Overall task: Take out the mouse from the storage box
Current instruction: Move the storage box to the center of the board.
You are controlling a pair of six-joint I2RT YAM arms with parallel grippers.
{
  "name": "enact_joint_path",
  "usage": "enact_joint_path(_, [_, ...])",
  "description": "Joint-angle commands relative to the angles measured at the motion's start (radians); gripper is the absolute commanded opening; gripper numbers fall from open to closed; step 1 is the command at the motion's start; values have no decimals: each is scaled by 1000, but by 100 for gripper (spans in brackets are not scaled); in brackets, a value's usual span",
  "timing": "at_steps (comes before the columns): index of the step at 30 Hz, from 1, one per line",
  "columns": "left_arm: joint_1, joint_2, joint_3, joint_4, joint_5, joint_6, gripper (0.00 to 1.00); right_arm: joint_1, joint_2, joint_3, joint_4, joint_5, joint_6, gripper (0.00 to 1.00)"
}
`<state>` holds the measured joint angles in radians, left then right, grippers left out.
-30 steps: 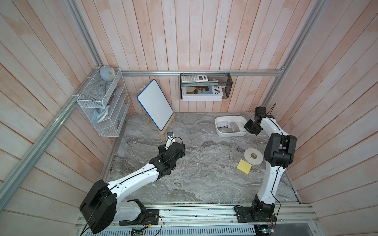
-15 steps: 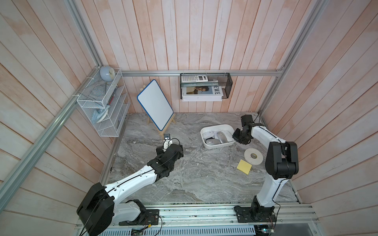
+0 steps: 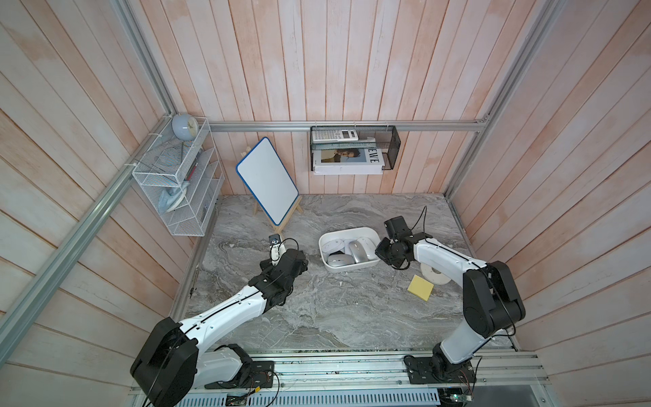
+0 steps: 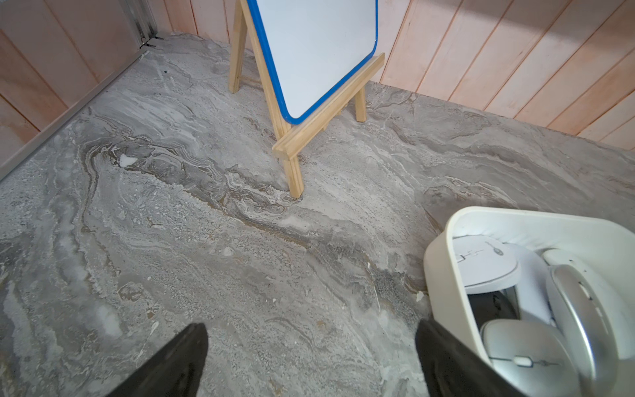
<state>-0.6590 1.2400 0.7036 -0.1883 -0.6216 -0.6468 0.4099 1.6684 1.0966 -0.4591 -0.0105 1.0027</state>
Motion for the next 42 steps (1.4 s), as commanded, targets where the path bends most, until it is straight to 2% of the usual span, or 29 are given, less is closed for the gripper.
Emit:
enact_joint_path(1, [8, -15, -18, -15, 25, -38, 100, 69, -26, -17, 13, 27, 92, 1])
enact_joint_path(10, [34, 4, -29, -34, 58, -73, 100, 188, -46, -51, 13, 91, 148, 9])
enact_joint_path(12, [36, 12, -30, -44, 60, -84, 100, 204, -65, -56, 1, 117, 135, 20])
enact_joint_path(14, [40, 21, -32, -48, 69, -96, 100, 204, -92, -55, -2, 142, 92, 39])
enact_joint_path(15, [42, 26, -32, -46, 79, -101, 100, 200, -97, -55, 9, 154, 77, 45])
enact_joint_path(17, [47, 42, -26, -39, 111, -109, 100, 171, -98, -39, 13, 162, -11, 55])
enact_joint_path(21, [47, 87, -4, -17, 178, -118, 100, 97, -66, 39, -59, 80, -199, 66])
enact_joint_path(23, [47, 112, 7, 8, 224, -123, 100, 71, -24, 75, -54, -34, -304, 69])
enact_joint_path(26, [47, 155, 32, 35, 295, -136, 100, 60, 45, 137, -78, -158, -392, 75])
enact_joint_path(29, [48, 201, 68, 44, 352, -155, 100, 60, 92, 175, -100, -194, -409, 78])
enact_joint_path(34, [60, 265, 110, 84, 457, -182, 100, 61, 140, 188, -118, -179, -413, 77])
enact_joint_path(38, [78, 329, 146, 140, 576, -209, 100, 71, 127, 143, -79, -206, -406, 76])
enact_joint_path(42, [87, 397, 207, 148, 632, -215, 100, 93, 110, 89, -27, -227, -382, 74])
